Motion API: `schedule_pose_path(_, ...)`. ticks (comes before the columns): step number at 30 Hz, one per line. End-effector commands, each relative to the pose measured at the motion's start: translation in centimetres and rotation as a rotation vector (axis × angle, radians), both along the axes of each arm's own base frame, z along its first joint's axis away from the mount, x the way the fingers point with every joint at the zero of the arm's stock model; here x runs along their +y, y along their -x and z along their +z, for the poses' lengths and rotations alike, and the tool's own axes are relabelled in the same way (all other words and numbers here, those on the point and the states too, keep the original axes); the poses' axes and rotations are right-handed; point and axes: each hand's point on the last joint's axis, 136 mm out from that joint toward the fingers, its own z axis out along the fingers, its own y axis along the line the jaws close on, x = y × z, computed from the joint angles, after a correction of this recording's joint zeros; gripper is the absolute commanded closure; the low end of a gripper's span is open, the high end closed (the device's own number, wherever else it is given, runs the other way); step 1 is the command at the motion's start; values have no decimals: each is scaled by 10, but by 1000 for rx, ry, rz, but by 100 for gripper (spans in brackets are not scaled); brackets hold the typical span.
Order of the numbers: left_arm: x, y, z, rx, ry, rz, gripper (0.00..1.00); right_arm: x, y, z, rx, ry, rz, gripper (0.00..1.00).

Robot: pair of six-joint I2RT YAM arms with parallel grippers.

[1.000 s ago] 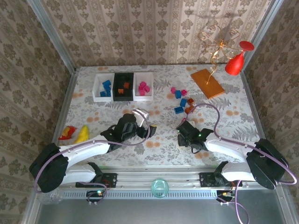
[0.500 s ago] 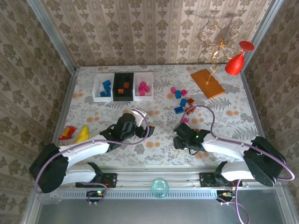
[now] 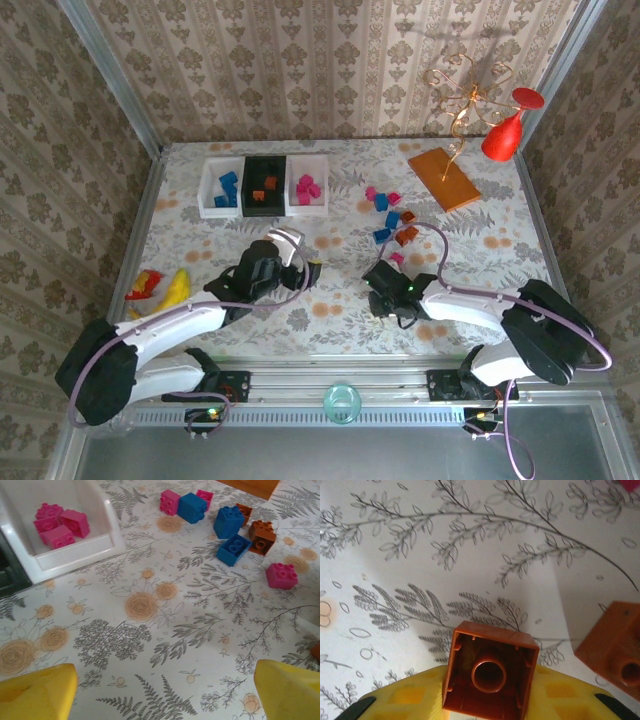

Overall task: Sort the legos into containers by color
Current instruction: Pick up the lego from the bottom-center of the table, then place the lego in the container.

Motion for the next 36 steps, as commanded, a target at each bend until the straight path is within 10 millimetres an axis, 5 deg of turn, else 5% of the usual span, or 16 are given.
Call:
schedule_pose_path(1,23,-3,-5,40,11,88,7,29,-30,14,-104,-80,18,67)
schedule_pose_path(7,70,-16,-6,96,114,257,7,81,-71,52,-208,-205,71,68)
schedule_pose_path(12,112,-23,3,118,182,390,6,148,-111,89,-278,-352,146,67)
schedule_pose_path(19,141,-20,12,82,199,477,5,223,-171,122,-386,-458,211,67)
schedule_pose_path(25,136,-19,21,73,216,445,6,253,-227,129,-492,-460,207,67)
schedule_pose_path(31,132,-16,40,70,240,418,6,266,-288,115,-483,-466,170,67)
schedule_pose_path(36,131,-15,59,48,265,409,6,276,-315,120,-476,-470,176,56)
